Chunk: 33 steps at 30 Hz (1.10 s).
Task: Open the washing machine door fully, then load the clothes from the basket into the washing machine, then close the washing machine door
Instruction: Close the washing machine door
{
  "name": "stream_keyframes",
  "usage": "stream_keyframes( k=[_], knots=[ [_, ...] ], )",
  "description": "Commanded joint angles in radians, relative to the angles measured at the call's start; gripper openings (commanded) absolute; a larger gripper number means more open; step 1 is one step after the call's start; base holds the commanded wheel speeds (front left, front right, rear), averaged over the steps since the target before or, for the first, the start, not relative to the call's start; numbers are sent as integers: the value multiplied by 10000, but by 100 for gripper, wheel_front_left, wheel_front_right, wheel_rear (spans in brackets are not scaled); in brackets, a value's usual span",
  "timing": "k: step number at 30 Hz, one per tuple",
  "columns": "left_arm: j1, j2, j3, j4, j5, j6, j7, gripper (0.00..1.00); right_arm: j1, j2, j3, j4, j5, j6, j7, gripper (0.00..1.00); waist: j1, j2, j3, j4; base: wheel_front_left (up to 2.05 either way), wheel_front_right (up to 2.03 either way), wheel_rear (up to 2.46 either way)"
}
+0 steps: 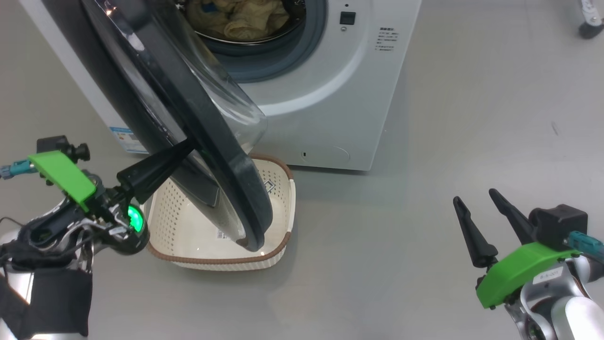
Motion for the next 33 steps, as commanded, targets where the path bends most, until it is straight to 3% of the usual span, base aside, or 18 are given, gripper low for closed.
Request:
stream_keyframes(
  k=[1, 18, 33],
  knots=[
    [-704, 130, 278, -129, 115, -195, -122, 0, -443, -68, 185, -286, 69, 0, -127, 100, 0, 0, 22, -340, 0, 0, 0],
    [-2018, -268, 641, 1881, 710, -993, -1513, 0, -768, -9, 422, 6, 135, 0, -288, 100, 0, 0, 135, -2178, 0, 0, 0],
    [-3513, -488, 1437, 3951, 1184, -1156, -3635, 0, -976, 1, 610, 191, 200, 0, -390, 100, 0, 0, 268, -3519, 0, 0, 0]
  ],
)
